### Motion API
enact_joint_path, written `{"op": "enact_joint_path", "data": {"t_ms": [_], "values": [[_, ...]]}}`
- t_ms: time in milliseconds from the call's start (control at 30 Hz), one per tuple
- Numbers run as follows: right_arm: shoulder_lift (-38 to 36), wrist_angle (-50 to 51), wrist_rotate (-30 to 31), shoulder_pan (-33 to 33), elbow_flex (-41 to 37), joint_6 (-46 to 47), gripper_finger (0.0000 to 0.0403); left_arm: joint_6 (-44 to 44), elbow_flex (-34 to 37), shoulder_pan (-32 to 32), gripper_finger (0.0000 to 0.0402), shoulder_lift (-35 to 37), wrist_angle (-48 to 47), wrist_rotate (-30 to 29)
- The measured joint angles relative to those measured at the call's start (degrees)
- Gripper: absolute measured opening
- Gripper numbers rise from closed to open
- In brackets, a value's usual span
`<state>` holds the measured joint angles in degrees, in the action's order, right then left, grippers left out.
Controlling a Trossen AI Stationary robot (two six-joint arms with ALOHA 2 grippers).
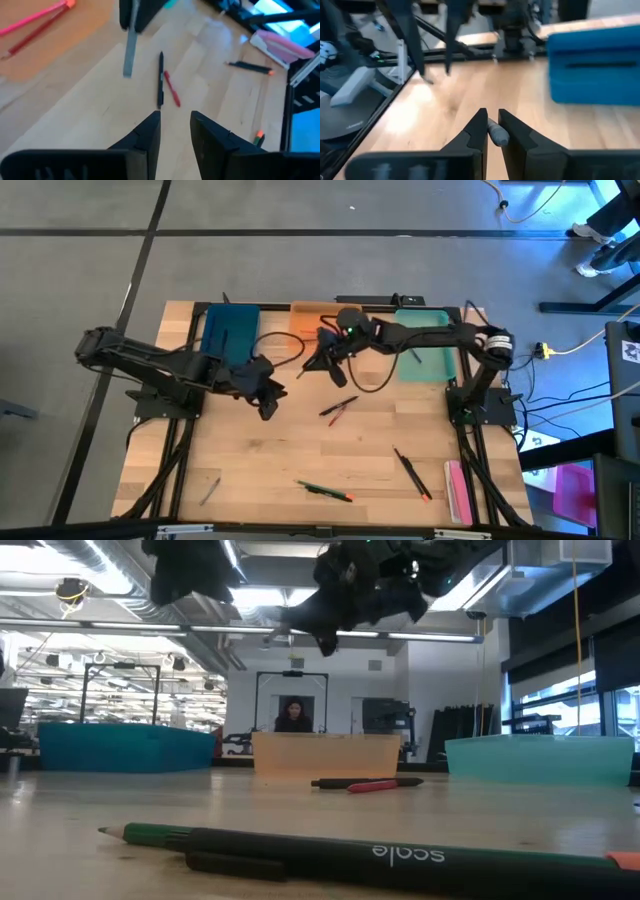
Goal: Sort crayons/erasers/pens/pencils in bins
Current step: Put the gray crayon into the blue bin
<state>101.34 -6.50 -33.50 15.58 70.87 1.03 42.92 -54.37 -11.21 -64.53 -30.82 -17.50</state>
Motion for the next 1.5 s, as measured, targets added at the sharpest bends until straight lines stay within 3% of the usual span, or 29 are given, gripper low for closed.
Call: {"op": "enact_joint_path", "data": {"t_ms": [367, 533, 867, 1100, 1267, 1500], "values": [[-13.75, 29.19, 18.46, 5.08, 0.0, 0.38, 0.004, -1.55, 0.0, -0.29, 0.0097, 1.92, 0.04, -3.31], [-18.67, 43.34, 28.3, 8.0, 0.0, 5.74, 0.004, -1.65, 0.0, -0.28, 0.0097, 1.9, 0.06, -5.62], [-20.18, 69.01, 40.12, 16.48, 0.0, 15.3, 0.0043, -3.8, 0.0, 0.12, 0.0097, 1.9, 0.46, -6.14], [-20.11, 72.8, 36.43, 23.01, -2.7, 16.38, 0.0044, -5.0, 0.0, 0.12, 0.0097, 1.87, 0.65, -7.62], [-20.04, 69.68, 32.39, 26.78, -9.09, 15.05, 0.0045, -10.33, 0.0, 0.11, 0.0097, 1.87, 3.95, -7.79], [-20.07, 64.75, 31.88, 28.9, -16.63, 15.02, 0.0045, -13.57, 0.0, 1.15, 0.0097, 1.87, 7.11, -7.96]]}}
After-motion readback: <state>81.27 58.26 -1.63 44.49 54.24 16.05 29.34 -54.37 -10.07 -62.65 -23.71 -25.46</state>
